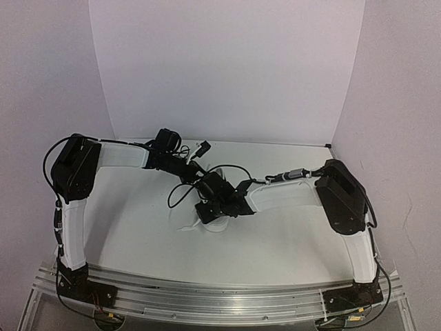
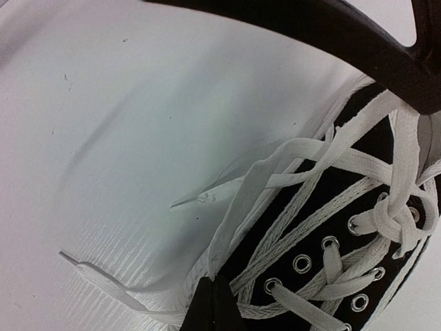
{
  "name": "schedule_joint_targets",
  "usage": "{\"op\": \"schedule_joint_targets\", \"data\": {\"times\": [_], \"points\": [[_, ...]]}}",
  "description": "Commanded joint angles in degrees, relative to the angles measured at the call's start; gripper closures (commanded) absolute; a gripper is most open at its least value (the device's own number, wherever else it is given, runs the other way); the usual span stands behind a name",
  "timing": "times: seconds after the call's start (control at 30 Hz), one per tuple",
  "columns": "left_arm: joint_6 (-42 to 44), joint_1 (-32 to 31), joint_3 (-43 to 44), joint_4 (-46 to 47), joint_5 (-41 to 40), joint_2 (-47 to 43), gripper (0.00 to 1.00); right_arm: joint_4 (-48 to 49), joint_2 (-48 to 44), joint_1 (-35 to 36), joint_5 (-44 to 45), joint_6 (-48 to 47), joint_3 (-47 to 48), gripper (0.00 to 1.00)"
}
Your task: Tie the shoes
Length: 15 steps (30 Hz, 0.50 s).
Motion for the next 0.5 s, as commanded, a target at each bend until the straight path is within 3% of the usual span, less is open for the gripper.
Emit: {"op": "schedule_joint_targets", "data": {"times": [0.0, 0.27, 0.47], "points": [[1.3, 0.0, 0.9, -0.6, 1.0, -0.5, 1.00, -1.2, -2.9, -2.4, -3.4, 4.6, -0.7, 1.00], [2.9, 0.3, 0.9, -1.3, 2.3, -0.9, 1.00, 8.4, -11.5, -7.2, -16.6, 14.3, -9.4, 1.00], [4.7, 0.3, 0.7, -1.8, 4.9, -0.9, 1.00, 15.6, -14.9, -10.0, -20.9, 18.9, -16.4, 1.00]]}}
